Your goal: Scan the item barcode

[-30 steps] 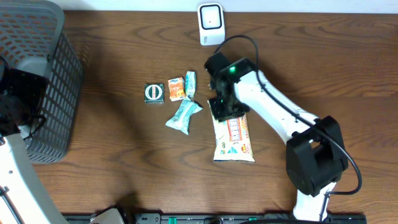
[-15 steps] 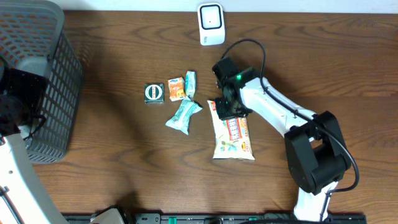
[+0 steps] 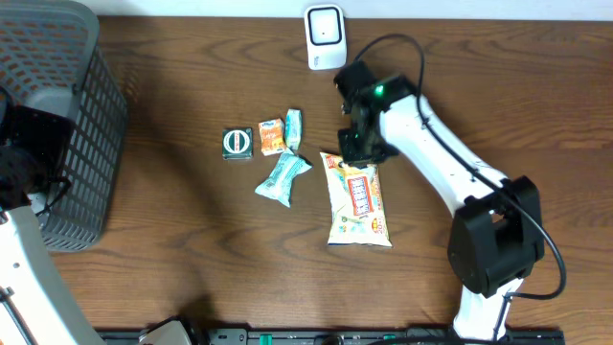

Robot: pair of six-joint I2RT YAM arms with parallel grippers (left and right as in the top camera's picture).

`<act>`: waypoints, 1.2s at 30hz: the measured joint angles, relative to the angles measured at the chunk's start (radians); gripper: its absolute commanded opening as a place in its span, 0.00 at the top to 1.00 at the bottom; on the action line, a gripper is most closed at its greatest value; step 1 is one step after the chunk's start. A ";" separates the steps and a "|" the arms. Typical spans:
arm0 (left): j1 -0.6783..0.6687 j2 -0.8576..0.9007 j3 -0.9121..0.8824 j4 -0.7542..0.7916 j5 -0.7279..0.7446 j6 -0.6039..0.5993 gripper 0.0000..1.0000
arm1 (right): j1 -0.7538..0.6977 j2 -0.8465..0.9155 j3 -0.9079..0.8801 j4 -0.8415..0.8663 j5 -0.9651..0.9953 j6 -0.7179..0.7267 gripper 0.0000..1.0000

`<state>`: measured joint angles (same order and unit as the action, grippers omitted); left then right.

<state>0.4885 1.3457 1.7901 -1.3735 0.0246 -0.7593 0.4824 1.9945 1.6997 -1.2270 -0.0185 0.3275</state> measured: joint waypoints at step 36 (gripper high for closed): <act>0.000 0.000 0.000 0.000 -0.001 0.000 0.02 | 0.116 0.000 -0.160 -0.257 0.007 -0.024 0.60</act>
<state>0.4885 1.3457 1.7901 -1.3735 0.0238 -0.7593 0.5987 1.9945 1.5398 -1.4837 -0.0116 0.3031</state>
